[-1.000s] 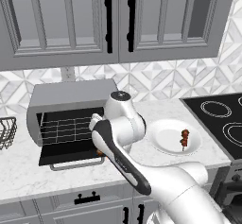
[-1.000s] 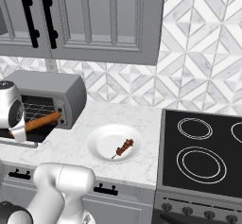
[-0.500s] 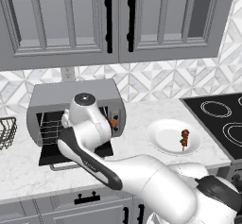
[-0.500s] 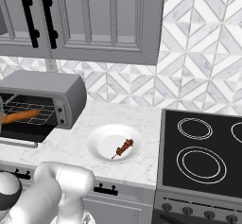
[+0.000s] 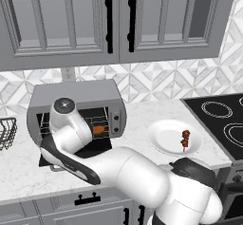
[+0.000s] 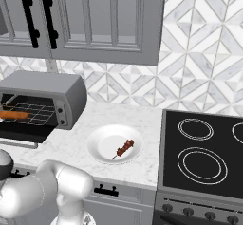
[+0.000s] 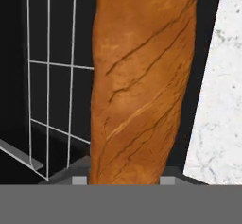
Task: Pick up the kebab skewer and baguette bread, and place them inside the toaster oven. Close the toaster oven door and start by setting the timer.
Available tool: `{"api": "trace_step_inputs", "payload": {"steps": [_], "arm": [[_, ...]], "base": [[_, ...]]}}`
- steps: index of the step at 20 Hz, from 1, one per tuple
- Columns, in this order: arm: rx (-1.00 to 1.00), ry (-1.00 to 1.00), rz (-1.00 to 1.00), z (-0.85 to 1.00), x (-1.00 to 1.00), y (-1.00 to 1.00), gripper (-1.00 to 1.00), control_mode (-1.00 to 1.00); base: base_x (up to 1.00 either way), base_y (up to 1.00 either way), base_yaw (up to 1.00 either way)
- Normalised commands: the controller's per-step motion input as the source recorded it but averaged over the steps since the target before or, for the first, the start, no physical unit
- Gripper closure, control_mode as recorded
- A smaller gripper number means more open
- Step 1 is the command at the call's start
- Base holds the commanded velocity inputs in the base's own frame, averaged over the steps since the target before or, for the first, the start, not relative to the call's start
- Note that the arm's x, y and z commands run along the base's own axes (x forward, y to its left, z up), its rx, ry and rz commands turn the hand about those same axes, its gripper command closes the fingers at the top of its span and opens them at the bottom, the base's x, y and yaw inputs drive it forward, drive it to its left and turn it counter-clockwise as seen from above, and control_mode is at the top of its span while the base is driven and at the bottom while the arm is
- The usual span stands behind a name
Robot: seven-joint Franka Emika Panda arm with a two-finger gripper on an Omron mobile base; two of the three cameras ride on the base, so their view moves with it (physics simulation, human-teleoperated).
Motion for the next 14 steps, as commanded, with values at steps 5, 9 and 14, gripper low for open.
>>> {"api": "trace_step_inputs", "payload": {"steps": [5, 9, 14], "arm": [[0.05, -0.13, -0.09, 0.0, 0.56, 0.04, 1.0, -1.0], [0.03, -0.02, 0.0, -0.02, 0.29, 0.0, 1.0, -1.0], [0.01, 0.0, 0.03, -0.06, 0.14, -0.04, 1.0, -1.0]], "base": [[0.0, 0.0, 0.0], [0.0, 0.0, 0.0], [0.0, 0.0, 0.0]]}}
